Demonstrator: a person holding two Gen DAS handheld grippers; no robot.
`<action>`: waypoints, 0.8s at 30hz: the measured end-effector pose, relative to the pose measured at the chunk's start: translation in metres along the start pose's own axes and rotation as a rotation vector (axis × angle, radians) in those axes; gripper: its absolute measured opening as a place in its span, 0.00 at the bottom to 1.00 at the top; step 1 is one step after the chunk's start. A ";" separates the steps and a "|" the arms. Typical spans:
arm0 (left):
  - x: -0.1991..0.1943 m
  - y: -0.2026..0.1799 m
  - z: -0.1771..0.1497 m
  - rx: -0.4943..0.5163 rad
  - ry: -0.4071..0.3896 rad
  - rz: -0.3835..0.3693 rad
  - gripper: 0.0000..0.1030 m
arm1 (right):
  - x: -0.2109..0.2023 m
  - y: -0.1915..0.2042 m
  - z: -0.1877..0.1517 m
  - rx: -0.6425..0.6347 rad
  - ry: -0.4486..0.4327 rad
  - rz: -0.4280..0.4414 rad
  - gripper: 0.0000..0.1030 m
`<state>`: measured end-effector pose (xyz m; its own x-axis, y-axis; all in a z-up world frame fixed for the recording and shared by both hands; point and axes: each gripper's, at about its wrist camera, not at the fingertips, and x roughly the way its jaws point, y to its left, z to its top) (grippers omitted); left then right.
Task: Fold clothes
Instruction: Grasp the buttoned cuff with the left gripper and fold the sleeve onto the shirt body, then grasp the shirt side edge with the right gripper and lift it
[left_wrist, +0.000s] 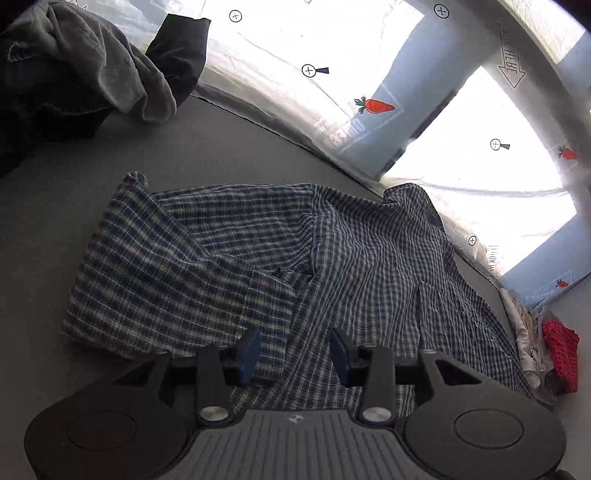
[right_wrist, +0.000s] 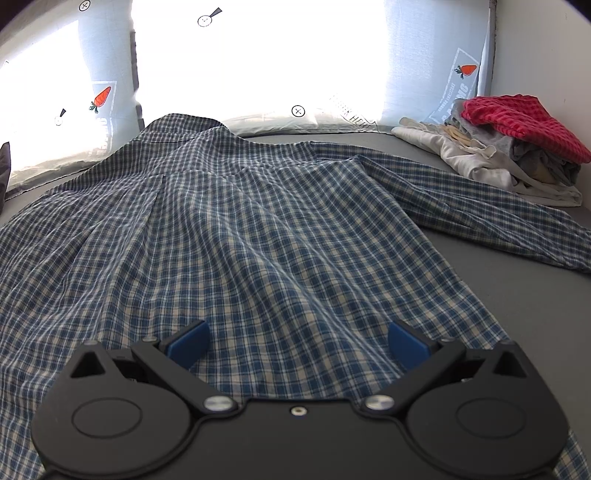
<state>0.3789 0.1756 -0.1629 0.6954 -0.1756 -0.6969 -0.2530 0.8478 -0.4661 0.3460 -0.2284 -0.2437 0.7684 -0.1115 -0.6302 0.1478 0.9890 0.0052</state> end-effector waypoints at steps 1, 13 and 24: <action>-0.003 0.005 0.001 -0.018 -0.006 0.013 0.48 | 0.000 0.000 0.000 0.000 0.001 -0.001 1.00; -0.029 0.080 0.005 -0.214 -0.035 0.240 0.56 | 0.020 -0.002 0.043 0.049 0.228 -0.029 1.00; -0.010 0.100 0.004 -0.278 0.009 0.265 0.75 | 0.012 0.067 0.102 0.383 0.173 0.480 1.00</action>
<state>0.3488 0.2640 -0.2004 0.5755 0.0258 -0.8174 -0.5971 0.6963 -0.3984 0.4291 -0.1733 -0.1715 0.6975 0.3845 -0.6047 0.0483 0.8167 0.5750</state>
